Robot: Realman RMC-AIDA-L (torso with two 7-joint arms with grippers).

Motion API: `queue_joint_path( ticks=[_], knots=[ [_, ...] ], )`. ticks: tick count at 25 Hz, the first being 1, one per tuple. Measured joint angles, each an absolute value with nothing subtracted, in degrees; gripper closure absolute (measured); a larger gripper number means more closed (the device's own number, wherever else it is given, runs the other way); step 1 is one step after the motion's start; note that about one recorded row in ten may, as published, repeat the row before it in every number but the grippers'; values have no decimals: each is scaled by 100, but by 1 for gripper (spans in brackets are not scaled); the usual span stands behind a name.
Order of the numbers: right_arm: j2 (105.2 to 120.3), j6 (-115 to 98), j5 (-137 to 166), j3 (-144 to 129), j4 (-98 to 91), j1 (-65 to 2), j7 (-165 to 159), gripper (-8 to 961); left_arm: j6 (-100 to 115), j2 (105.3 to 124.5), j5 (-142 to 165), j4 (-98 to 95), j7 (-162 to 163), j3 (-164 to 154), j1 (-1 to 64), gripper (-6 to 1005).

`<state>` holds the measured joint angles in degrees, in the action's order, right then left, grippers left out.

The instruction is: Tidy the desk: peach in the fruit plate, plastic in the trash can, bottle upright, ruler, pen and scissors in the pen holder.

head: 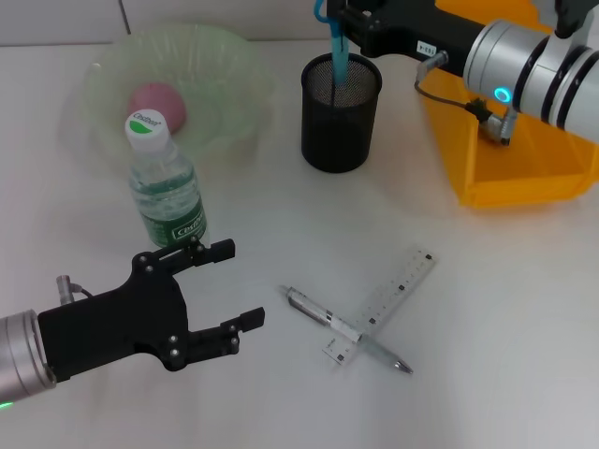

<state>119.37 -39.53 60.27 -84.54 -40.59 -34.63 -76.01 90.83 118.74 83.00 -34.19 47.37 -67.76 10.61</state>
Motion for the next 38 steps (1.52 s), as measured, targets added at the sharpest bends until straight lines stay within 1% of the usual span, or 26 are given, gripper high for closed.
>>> queue_joint_path(
  ticks=[5,8,9,10,13,14,15,18,19,20,23,24,25,27,29,32,34,38],
  knots=[
    [11933,-4272,6029,-8403,-4197,-3243,-7676,619,9114,11874,8288,-3419,4737,-6776,1057,200],
    [11915,-4477,6199,-8409,-4616,-2954,-7990,378,9170,11874,8282,-3420,4737,-6760,1045,200],
    [11899,-4581,6584,-8409,-5104,-2675,-8482,358,9190,11874,8282,-3421,4737,-6751,1039,200],
    [11899,-4581,6584,-8409,-5104,-2675,-8482,339,9222,11874,8281,-3422,4737,-6737,1033,200],
    [11850,-4822,7576,-8381,-6078,-2233,-9668,279,9286,11871,8279,-3423,4766,-6723,1020,200],
    [11811,-5344,8608,-8165,-6951,-1960,-10883,260,9363,11862,8278,-3425,4794,-6716,1014,200],
    [11811,-5344,8608,-8165,-6951,-1960,-10883,240,9385,11859,8278,-3425,4798,-6716,1013,200],
    [11806,-6641,10108,-7425,-7955,-1973,-12268,181,9493,11847,8285,-3426,4815,-6714,1000,200],
    [11785,-7778,11027,-6834,-8453,-2273,-12890,161,9547,11839,8296,-3425,4834,-6714,984,200],
    [11785,-7778,11027,-6834,-8453,-2273,-12890,156,9586,11835,8305,-3429,4871,-6715,967,200],
    [11713,-9254,12179,-6259,-8968,-2857,-13265,140,9629,11821,8311,-3456,4972,-6717,925,200],
    [11655,-9926,12856,-6230,-9212,-3210,-13120,135,9639,11810,8315,-3467,5036,-6718,900,200],
    [11655,-9926,12856,-6230,-9212,-3210,-13120,135,9639,11810,8315,-3467,5036,-6718,900,200],
    [11628,-10337,13453,-6417,-9335,-3526,-12720,136,9648,11779,8317,-3471,5165,-6718,849,200],
    [11669,-10458,13871,-6707,-9280,-3724,-12336,136,9653,11758,8319,-3474,5278,-6715,819,200],
    [11839,-10364,14508,-7345,-9161,-3922,-11889,137,9610,11770,8322,-3477,5355,-6715,805,200],
    [11914,-10258,14720,-7943,-9084,-4003,-11567,138,9580,11781,8327,-3478,5355,-6714,795,200],
    [11923,-10193,14705,-8337,-8777,-4155,-11203,139,9564,11756,8330,-3460,5355,-6716,813,200]
  ],
)
